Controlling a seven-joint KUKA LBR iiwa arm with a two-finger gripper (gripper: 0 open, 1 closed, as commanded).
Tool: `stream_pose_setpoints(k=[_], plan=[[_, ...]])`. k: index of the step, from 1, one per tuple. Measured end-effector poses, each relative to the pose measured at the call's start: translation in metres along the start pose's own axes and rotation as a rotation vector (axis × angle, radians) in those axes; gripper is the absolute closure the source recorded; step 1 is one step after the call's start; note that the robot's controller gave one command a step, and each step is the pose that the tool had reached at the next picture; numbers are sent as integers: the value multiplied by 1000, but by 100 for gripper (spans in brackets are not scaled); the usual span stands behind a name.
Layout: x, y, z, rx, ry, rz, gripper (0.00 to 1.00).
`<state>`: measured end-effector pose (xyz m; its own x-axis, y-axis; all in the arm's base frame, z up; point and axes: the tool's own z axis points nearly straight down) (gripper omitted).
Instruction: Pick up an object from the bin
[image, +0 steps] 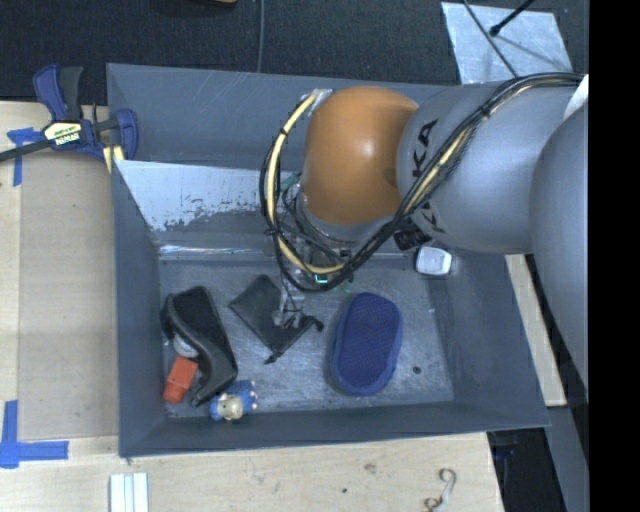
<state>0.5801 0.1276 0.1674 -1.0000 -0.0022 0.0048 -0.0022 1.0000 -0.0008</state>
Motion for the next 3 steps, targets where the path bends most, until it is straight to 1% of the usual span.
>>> stream_pose_setpoints(k=[1,2,3], plan=[[15,-25,80,1,0,-135,0],[13,-24,76,-1,-7,-134,100],[13,-24,76,-1,-7,-133,0]])
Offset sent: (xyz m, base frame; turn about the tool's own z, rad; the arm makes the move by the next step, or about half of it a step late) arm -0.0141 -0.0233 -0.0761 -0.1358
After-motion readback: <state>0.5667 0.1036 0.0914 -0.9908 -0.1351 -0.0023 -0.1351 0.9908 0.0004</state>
